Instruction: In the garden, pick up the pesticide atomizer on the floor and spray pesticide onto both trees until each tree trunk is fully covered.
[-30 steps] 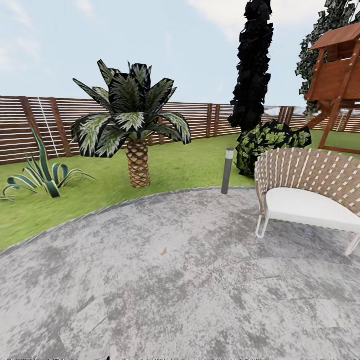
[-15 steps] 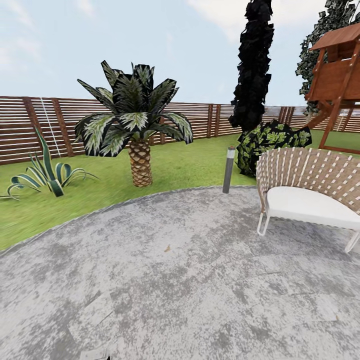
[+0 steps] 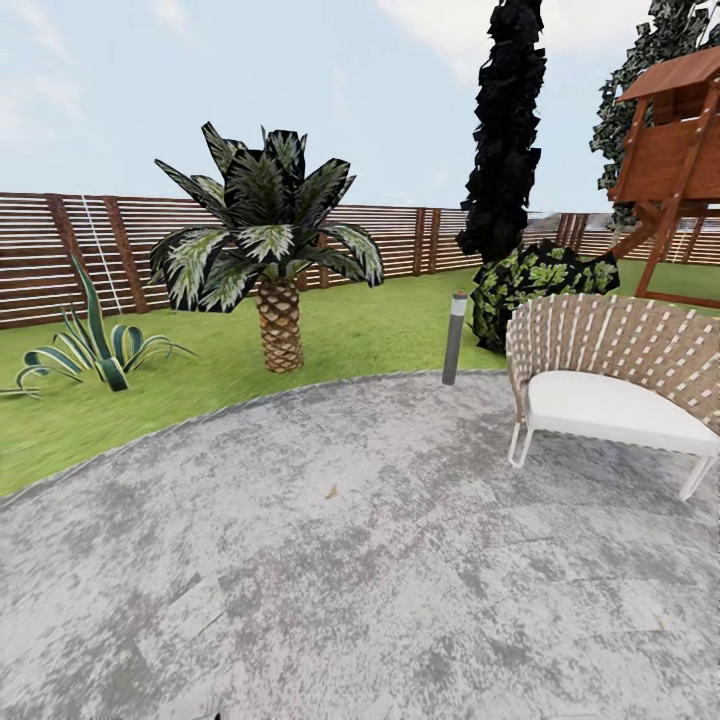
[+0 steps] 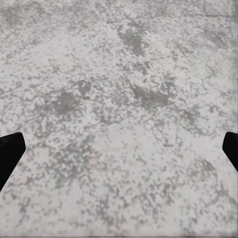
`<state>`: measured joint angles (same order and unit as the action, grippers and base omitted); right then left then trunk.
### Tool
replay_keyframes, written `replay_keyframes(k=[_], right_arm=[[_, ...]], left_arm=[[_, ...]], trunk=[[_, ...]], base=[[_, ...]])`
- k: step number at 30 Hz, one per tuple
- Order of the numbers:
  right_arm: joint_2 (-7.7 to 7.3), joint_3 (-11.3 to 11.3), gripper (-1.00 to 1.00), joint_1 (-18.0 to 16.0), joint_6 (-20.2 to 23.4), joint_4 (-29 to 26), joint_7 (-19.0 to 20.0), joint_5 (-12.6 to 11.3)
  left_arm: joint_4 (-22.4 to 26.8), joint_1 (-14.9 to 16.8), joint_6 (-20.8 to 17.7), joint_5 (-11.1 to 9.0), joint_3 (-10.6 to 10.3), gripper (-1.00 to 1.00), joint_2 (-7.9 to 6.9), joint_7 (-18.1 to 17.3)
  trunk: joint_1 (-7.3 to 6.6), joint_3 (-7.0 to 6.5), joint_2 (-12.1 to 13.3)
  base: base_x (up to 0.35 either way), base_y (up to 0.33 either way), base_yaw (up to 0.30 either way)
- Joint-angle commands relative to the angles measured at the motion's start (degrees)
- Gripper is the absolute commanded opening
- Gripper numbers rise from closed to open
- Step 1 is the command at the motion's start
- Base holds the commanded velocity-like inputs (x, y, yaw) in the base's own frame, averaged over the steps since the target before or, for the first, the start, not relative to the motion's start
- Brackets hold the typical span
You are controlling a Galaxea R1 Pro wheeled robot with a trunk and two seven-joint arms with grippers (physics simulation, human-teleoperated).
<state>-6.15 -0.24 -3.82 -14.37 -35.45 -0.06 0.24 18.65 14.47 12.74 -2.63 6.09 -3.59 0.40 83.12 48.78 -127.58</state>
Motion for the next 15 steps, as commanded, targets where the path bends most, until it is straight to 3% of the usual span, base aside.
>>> replay_keyframes(k=[1,8,15], right_arm=[[0.00,0.0,1.00,0.0,-0.2,0.0,0.0,0.0],[0.00,0.0,1.00,0.0,-0.2,0.0,0.0,0.0],[0.00,0.0,1.00,0.0,-0.2,0.1,0.0,0.0]], left_arm=[[0.0,0.0,0.2,-0.3,0.0,1.00,-0.01,0.0],[-0.1,0.0,0.2,-0.3,0.0,1.00,-0.01,0.0],[-0.1,0.0,0.2,-0.3,0.0,1.00,-0.01,0.0]], trunk=[[-0.02,0.05,0.0],[-0.02,0.05,0.0],[-0.02,0.05,0.0]], base=[[-0.021,-0.008,0.000],[-0.046,-0.003,0.000],[-0.291,0.021,0.000]])
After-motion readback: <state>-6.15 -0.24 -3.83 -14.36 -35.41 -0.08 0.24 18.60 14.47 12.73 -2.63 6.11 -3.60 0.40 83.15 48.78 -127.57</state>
